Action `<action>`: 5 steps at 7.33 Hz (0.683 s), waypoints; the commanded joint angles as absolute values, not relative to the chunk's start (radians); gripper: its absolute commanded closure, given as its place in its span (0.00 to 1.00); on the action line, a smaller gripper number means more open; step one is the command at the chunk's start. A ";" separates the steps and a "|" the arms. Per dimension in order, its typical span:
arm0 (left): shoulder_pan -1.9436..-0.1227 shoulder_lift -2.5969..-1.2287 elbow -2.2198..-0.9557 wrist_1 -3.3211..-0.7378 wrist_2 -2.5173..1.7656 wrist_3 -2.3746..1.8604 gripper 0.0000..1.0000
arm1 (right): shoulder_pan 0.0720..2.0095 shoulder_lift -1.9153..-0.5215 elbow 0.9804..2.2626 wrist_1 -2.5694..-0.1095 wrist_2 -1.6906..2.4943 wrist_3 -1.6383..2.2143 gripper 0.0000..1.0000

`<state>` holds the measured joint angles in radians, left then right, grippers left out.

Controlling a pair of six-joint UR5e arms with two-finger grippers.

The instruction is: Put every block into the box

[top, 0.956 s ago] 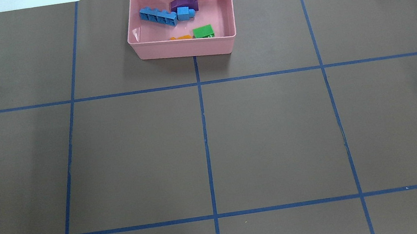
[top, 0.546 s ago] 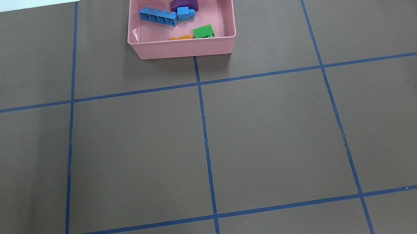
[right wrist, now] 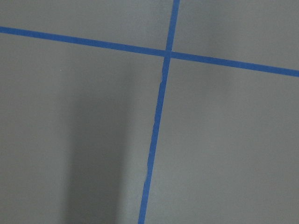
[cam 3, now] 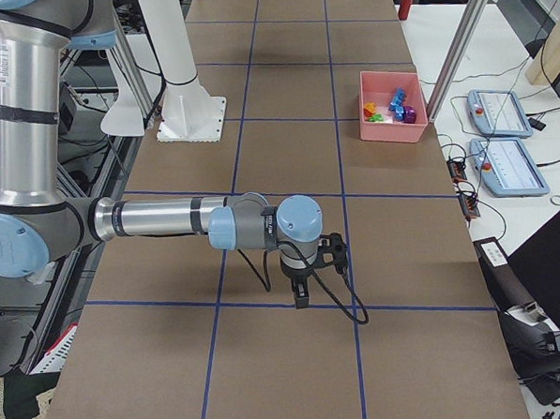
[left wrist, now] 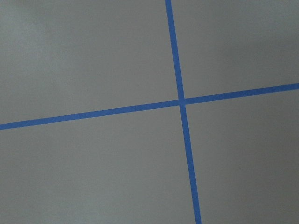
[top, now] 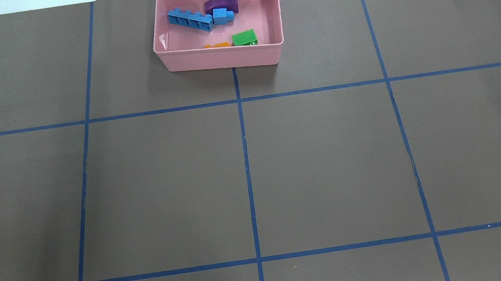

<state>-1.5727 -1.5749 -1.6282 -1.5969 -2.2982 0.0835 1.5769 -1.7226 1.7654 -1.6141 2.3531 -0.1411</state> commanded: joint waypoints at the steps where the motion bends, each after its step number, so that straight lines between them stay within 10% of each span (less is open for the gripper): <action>1: -1.572 -1.575 -1.628 -1.606 -2.299 0.083 0.00 | 1.577 -1.720 1.764 -1.615 2.353 -0.141 0.00; 5: -1.572 -1.575 -1.626 -1.606 -2.296 0.080 0.00 | 1.578 -1.720 1.760 -1.615 2.353 -0.141 0.00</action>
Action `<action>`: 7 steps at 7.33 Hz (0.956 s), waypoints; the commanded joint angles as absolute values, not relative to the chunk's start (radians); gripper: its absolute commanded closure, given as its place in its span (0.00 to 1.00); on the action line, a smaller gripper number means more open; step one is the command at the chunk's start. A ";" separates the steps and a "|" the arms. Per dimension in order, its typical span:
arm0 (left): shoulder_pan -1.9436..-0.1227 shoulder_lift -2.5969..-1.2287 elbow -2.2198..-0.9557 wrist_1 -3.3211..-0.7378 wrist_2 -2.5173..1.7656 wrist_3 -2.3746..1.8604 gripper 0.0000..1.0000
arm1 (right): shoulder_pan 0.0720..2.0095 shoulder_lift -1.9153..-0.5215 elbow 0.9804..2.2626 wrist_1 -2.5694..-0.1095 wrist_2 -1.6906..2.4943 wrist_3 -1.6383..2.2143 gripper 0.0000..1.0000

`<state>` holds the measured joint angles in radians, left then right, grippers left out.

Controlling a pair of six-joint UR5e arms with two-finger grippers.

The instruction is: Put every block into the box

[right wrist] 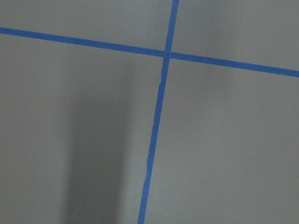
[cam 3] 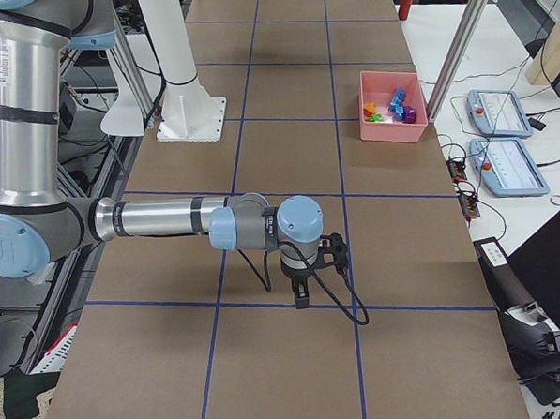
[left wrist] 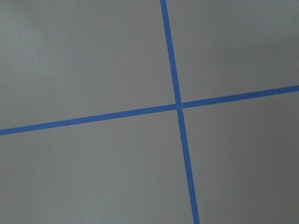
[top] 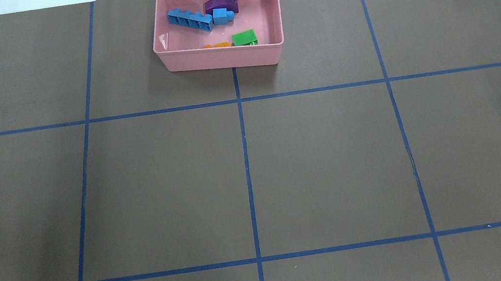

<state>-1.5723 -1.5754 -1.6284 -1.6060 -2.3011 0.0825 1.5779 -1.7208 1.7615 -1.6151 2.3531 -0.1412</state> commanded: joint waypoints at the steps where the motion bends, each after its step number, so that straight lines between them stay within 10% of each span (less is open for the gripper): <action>1: -1.572 -1.575 -1.625 -1.606 -2.296 0.059 0.00 | 1.578 -1.721 1.759 -1.615 2.353 -0.141 0.00; 7: -1.572 -1.574 -1.618 -1.605 -2.295 -0.061 0.00 | 1.580 -1.717 1.758 -1.614 2.352 -0.140 0.00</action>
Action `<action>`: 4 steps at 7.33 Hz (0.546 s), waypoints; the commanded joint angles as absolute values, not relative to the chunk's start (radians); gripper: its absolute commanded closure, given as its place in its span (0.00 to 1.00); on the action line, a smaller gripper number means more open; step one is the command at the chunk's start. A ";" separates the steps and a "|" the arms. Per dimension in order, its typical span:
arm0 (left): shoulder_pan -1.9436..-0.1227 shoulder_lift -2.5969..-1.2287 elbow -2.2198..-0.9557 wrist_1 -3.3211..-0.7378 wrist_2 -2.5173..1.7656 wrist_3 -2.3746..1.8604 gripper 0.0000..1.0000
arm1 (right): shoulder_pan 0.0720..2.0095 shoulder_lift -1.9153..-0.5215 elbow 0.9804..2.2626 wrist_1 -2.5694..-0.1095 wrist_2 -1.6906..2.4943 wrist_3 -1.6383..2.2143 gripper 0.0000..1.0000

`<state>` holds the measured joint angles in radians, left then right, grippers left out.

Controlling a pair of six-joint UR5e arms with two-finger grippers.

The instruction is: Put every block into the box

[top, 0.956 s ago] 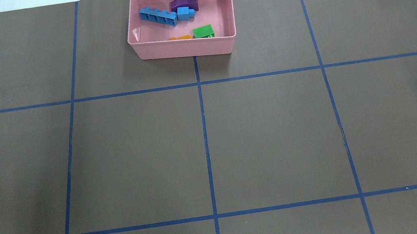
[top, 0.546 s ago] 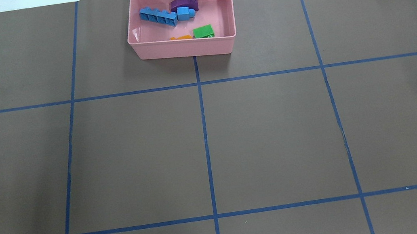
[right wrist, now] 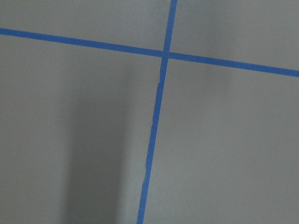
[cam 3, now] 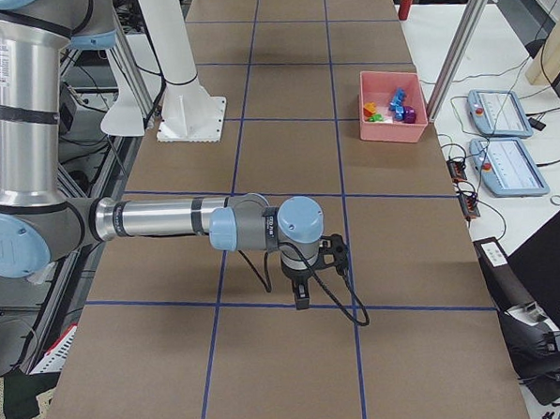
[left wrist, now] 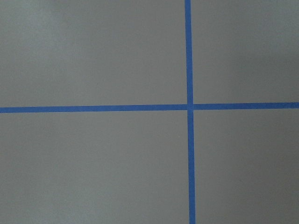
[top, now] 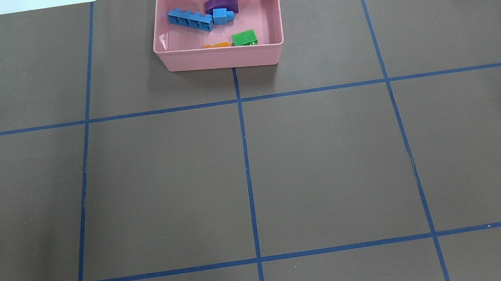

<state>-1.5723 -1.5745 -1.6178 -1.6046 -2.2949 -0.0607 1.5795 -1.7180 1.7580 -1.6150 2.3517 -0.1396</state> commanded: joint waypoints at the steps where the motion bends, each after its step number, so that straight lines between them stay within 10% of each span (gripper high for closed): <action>1: -1.572 -1.574 -1.620 -1.605 -2.295 -0.060 0.00 | 1.580 -1.718 1.758 -1.615 2.350 -0.140 0.00; 4: -1.572 -1.574 -1.623 -1.605 -2.295 -0.060 0.00 | 1.580 -1.720 1.756 -1.615 2.347 -0.102 0.00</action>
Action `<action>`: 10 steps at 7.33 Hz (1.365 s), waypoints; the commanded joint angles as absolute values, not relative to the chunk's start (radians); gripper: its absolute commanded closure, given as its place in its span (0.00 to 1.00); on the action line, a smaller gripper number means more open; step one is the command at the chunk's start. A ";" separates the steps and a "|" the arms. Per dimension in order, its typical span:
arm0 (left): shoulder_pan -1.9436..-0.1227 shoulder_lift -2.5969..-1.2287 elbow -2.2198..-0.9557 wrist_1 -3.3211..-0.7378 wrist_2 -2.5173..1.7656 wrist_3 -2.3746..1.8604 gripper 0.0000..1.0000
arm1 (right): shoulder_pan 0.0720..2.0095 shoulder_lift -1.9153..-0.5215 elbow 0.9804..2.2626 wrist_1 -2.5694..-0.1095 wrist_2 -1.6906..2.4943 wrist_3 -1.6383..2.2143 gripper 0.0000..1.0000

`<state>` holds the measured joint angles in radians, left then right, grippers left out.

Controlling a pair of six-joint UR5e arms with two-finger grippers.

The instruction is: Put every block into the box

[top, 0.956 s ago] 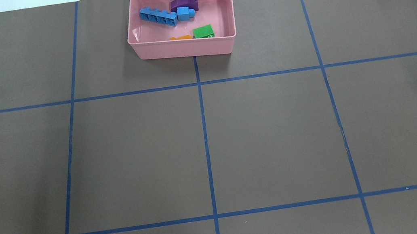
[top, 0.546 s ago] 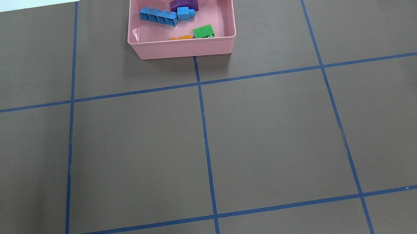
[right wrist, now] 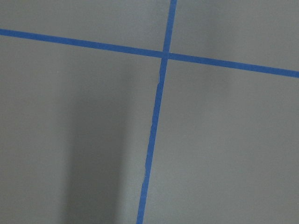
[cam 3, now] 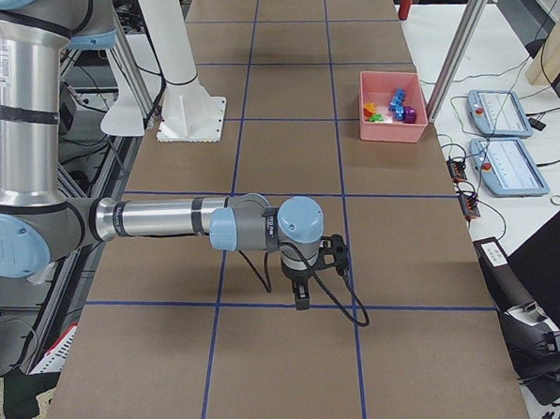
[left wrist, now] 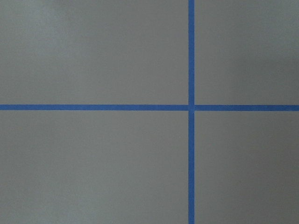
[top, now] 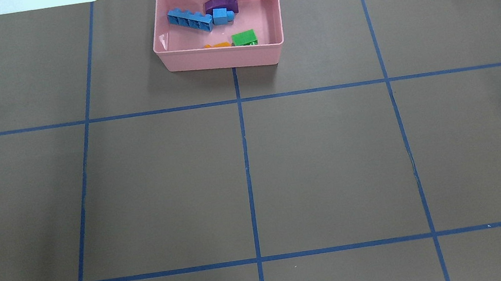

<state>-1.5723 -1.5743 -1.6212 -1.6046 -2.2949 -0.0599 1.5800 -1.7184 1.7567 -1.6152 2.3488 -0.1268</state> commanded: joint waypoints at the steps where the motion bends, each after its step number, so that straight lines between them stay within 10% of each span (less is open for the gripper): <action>1: -1.572 -1.572 -1.624 -1.605 -2.295 -0.060 0.00 | 1.580 -1.721 1.755 -1.615 2.350 0.010 0.00; 10: -1.571 -1.574 -1.626 -1.605 -2.299 -0.060 0.00 | 1.580 -1.704 1.764 -1.606 2.353 0.143 0.00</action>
<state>-1.5714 -1.5737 -1.6258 -1.6045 -2.2980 -0.0598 1.5800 -1.7106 1.7642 -1.6108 2.3531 0.1509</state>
